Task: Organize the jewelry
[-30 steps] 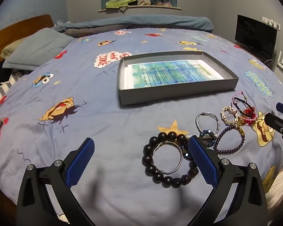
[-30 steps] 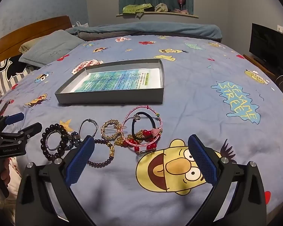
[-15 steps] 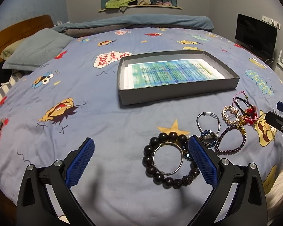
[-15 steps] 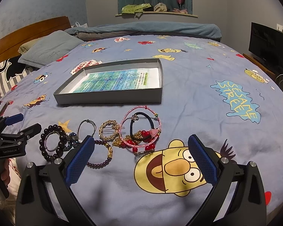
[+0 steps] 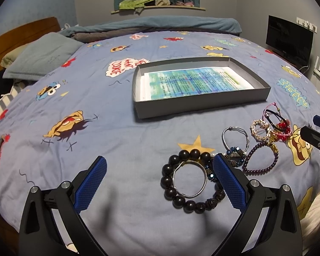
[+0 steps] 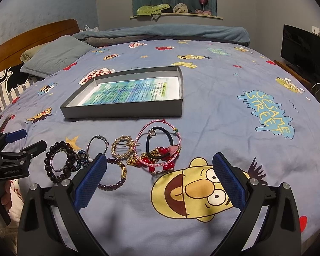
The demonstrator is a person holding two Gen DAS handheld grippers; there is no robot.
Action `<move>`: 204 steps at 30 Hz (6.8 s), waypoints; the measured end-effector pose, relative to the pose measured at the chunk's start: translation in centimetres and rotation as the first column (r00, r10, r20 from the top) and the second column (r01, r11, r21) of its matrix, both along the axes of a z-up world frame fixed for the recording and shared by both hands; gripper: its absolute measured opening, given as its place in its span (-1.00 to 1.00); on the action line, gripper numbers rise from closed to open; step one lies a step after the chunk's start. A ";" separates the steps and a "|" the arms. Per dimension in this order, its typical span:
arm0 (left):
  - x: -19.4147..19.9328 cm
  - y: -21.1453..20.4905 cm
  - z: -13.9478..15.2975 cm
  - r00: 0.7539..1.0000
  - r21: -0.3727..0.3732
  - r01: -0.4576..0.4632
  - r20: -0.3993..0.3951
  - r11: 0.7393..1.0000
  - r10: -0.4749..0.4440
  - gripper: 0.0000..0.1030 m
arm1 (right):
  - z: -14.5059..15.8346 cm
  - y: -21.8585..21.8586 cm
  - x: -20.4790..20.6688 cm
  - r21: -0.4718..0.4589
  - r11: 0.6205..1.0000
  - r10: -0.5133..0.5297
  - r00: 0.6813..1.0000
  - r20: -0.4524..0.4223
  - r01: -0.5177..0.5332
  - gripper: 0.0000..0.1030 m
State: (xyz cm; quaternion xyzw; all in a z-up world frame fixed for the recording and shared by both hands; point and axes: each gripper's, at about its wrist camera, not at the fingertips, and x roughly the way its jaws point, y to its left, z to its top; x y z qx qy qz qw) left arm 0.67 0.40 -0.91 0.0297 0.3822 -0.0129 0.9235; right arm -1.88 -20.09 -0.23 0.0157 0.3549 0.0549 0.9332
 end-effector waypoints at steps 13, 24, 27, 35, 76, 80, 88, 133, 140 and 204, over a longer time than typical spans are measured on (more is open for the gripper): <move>0.0 0.1 0.0 1.000 0.002 0.001 -0.002 1.000 -0.001 0.92 | 0.1 0.1 -0.1 -0.005 1.000 0.003 1.000 0.001 -0.003 0.90; 0.3 -0.3 -0.1 1.000 0.005 0.005 -0.013 1.000 -0.005 0.92 | 0.0 0.1 0.2 -0.006 1.000 0.003 1.000 -0.005 -0.003 0.90; 0.6 -0.3 -0.3 1.000 0.007 0.006 -0.019 1.000 -0.006 0.92 | 0.0 0.1 0.5 -0.004 1.000 0.005 1.000 -0.010 -0.005 0.90; 0.7 1.0 -0.6 1.000 0.039 0.030 -0.006 0.999 -0.029 0.92 | -0.5 -0.8 1.8 -0.003 1.000 -0.012 1.000 -0.021 0.012 0.90; 1.8 1.8 -3.6 0.979 -0.075 0.169 -0.104 0.983 -0.177 0.41 | -2.3 -1.6 8.7 0.045 0.997 0.067 0.995 -0.077 -0.063 -0.88; 1.8 2.0 -3.3 0.975 -0.126 0.178 -0.110 0.976 -0.192 0.29 | -1.3 -1.8 7.9 0.063 0.996 0.070 0.997 -0.045 -0.067 -0.88; 1.7 2.2 -3.0 0.969 -0.172 0.193 -0.121 0.966 -0.215 0.08 | 1.0 -2.4 6.3 0.098 0.993 0.071 0.997 0.011 -0.072 -0.89; 3.9 -0.2 7.8 0.934 -0.039 0.344 0.113 0.938 -0.338 -0.71 | 7.8 -0.3 7.1 0.043 0.987 0.148 0.979 0.141 -0.155 -0.89; 8.8 0.0 10.4 0.938 -0.019 0.318 0.149 0.948 -0.312 -0.71 | 8.6 -0.1 11.9 0.033 0.992 0.114 0.984 0.140 -0.120 -0.89; 12.1 2.1 5.2 0.995 -0.030 0.057 0.085 0.998 -0.054 0.88 | 4.0 -0.2 14.1 -0.028 0.999 0.035 0.999 -0.008 -0.035 0.89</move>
